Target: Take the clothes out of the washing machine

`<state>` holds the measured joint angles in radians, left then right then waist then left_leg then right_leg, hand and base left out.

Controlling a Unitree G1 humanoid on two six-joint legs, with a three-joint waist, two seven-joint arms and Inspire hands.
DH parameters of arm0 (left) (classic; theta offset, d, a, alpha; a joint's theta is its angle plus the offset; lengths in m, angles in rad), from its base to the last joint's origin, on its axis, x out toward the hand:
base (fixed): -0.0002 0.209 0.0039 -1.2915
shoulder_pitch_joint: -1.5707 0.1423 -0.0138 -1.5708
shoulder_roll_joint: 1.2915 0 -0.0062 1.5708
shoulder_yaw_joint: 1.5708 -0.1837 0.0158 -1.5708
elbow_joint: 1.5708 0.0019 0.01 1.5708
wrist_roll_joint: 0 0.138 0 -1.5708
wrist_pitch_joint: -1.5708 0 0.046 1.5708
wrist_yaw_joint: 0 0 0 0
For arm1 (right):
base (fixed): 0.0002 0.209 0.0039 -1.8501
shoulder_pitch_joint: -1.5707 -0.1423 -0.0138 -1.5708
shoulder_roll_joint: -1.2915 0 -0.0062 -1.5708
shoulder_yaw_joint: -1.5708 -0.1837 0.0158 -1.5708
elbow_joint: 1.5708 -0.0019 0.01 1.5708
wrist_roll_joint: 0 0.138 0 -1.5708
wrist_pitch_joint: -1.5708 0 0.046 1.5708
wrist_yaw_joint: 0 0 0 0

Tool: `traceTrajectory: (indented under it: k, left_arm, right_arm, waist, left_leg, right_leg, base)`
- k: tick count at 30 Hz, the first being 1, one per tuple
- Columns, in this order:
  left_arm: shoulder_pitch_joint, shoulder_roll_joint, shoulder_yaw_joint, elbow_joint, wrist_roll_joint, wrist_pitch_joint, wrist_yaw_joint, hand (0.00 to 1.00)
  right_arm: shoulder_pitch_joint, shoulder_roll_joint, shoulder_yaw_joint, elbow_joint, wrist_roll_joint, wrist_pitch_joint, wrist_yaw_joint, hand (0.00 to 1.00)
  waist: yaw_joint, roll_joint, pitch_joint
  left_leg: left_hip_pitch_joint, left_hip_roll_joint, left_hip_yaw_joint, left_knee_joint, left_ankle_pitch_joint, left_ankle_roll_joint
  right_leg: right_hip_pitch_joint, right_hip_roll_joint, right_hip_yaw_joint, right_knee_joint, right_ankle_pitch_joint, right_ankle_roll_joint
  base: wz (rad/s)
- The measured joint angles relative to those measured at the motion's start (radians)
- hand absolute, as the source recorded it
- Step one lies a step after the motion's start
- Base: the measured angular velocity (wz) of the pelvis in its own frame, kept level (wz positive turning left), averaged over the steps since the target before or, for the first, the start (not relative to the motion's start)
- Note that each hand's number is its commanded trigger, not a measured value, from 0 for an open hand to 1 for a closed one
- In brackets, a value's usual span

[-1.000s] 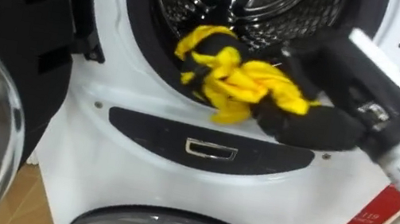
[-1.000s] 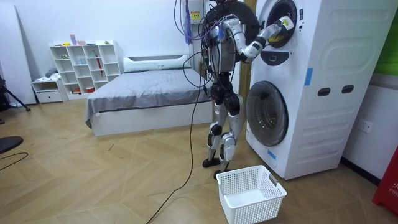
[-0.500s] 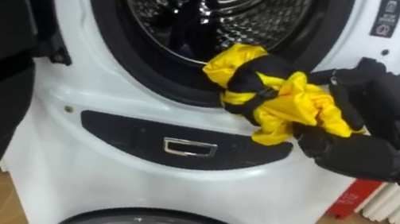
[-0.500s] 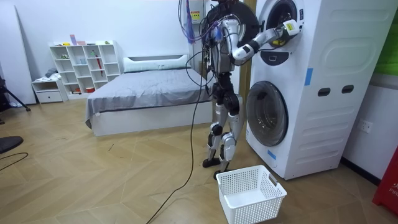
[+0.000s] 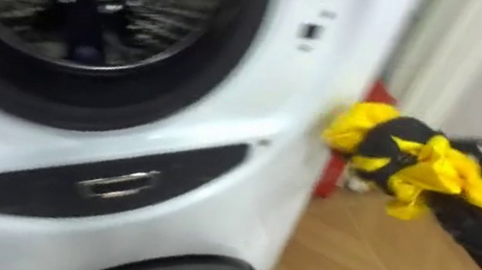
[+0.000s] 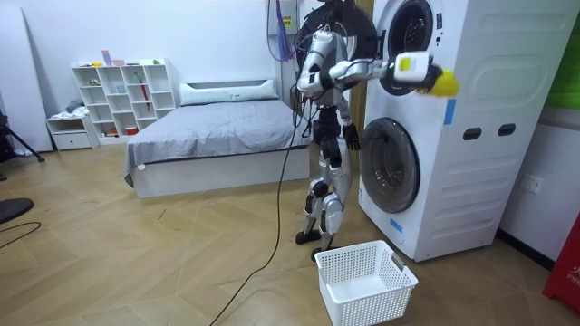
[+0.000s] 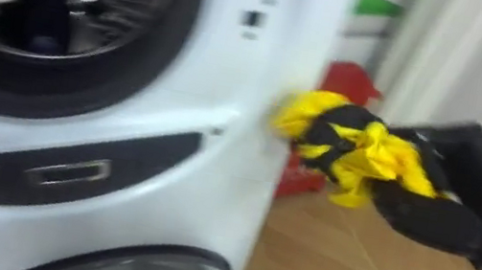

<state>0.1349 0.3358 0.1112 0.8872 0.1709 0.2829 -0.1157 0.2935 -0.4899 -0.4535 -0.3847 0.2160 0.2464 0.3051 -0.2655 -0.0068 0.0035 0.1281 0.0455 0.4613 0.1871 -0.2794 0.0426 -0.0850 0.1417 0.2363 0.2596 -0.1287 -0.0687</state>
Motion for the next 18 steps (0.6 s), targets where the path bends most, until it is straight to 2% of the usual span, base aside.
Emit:
traceTrajectory:
  k: [3, 5, 6, 7, 8, 11, 13, 14, 15, 16, 18]
  left_arm:
    - [-0.001, 0.026, -0.021, 0.001, 0.0, 0.024, -0.011, 0.0]
    - [-0.004, 0.03, -0.041, 0.005, -0.001, 0.033, -0.011, 0.0]
    - [-0.013, 0.03, -0.057, 0.009, -0.003, 0.046, -0.008, 0.0]
    - [-0.027, 0.029, -0.09, 0.026, -0.004, 0.048, 0.0, 0.0]
    - [-0.043, 0.027, -0.106, 0.041, -0.006, 0.048, 0.005, 0.0]
    - [-0.116, -0.02, -0.209, 0.104, -0.045, 0.04, 0.061, 0.0]
    - [-0.17, -0.092, -0.277, 0.126, -0.1, -0.003, 0.1, 0.0]
    - [-0.185, -0.114, -0.282, 0.137, -0.104, -0.022, 0.103, 0.0]
    - [-0.207, -0.15, -0.285, 0.159, -0.104, -0.061, 0.106, 0.0]
    - [-0.207, -0.171, -0.285, 0.16, -0.105, -0.093, 0.106, 0.0]
    - [-0.216, -0.174, -0.284, 0.165, -0.121, -0.123, 0.107, 0.0]
  right_arm:
    - [0.033, 0.035, 0.019, 0.111, -0.081, 0.037, 0.005, 1.0]
    - [0.037, 0.041, 0.042, 0.177, -0.108, 0.04, 0.006, 1.0]
    - [0.043, 0.042, 0.055, 0.216, -0.104, 0.04, 0.006, 1.0]
    - [0.041, 0.044, 0.082, 0.252, -0.102, 0.034, 0.0, 1.0]
    - [0.038, 0.051, 0.096, 0.283, -0.101, 0.025, -0.002, 1.0]
    - [0.028, 0.112, 0.178, 0.467, -0.107, 0.011, -0.023, 1.0]
    - [0.014, 0.158, 0.261, 0.635, -0.121, 0.006, -0.052, 1.0]
    - [0.005, 0.168, 0.278, 0.674, -0.13, 0.006, -0.054, 1.0]
    - [-0.016, 0.195, 0.301, 0.74, -0.139, 0.006, -0.059, 1.0]
    - [-0.027, 0.218, 0.31, 0.774, -0.139, 0.006, -0.066, 1.0]
    - [-0.045, 0.229, 0.317, 0.826, -0.135, -0.009, -0.072, 1.0]
  waist:
    - [-0.007, 0.006, 0.0012]
    - [-0.009, 0.009, 0.0023]
    - [-0.012, 0.01, 0.0024]
    - [-0.013, 0.012, 0.0027]
    - [-0.011, 0.014, 0.0038]
    - [-0.014, 0.019, 0.0035]
    - [-0.01, 0.035, 0.0]
    - [-0.004, 0.039, 0.0016]
    - [0.005, 0.052, 0.0007]
    - [0.0, 0.06, 0.0009]
    - [0.0, 0.065, 0.0014]
  left_leg:
    - [-0.016, 0.012, 0.048, 0.0, -0.012, -0.014]
    - [-0.018, 0.015, 0.066, 0.002, -0.012, -0.015]
    - [-0.021, 0.015, 0.072, 0.003, -0.013, -0.015]
    - [-0.031, 0.015, 0.081, 0.009, -0.013, -0.014]
    - [-0.036, 0.015, 0.084, 0.012, -0.014, -0.013]
    - [-0.038, 0.014, 0.088, 0.014, -0.014, -0.013]
    - [-0.051, 0.013, 0.106, 0.012, -0.014, -0.012]
    - [-0.052, 0.013, 0.115, 0.01, -0.015, -0.012]
    - [-0.06, 0.012, 0.131, 0.01, -0.016, -0.011]
    - [-0.071, 0.011, 0.139, 0.01, -0.016, -0.011]
    - [-0.084, 0.013, 0.138, 0.018, -0.016, -0.011]
  right_leg:
    - [-0.032, 0.019, 0.021, 0.002, 0.013, -0.001]
    - [-0.042, 0.021, 0.018, 0.004, 0.02, -0.001]
    - [-0.05, 0.015, -0.005, 0.01, 0.021, -0.001]
    - [-0.068, 0.004, -0.047, 0.019, 0.022, -0.003]
    - [-0.074, -0.003, -0.068, 0.019, 0.023, -0.004]
    - [-0.078, -0.005, -0.073, 0.02, 0.025, -0.005]
    - [-0.096, -0.005, -0.072, 0.023, 0.027, -0.003]
    - [-0.104, -0.005, -0.075, 0.03, 0.028, -0.002]
    - [-0.122, -0.007, -0.08, 0.037, 0.028, -0.003]
    - [-0.133, -0.012, -0.097, 0.039, 0.028, -0.004]
    - [-0.145, -0.014, -0.107, 0.039, 0.034, -0.008]
  base:
    - [-0.42]
    - [-0.32]
    - [-0.22]
    - [-0.2]
    - [-0.15]
    - [-0.05]
    - [-0.19]
    - [-0.44]
    - [-0.51]
    - [-0.5]
    - [-0.38]
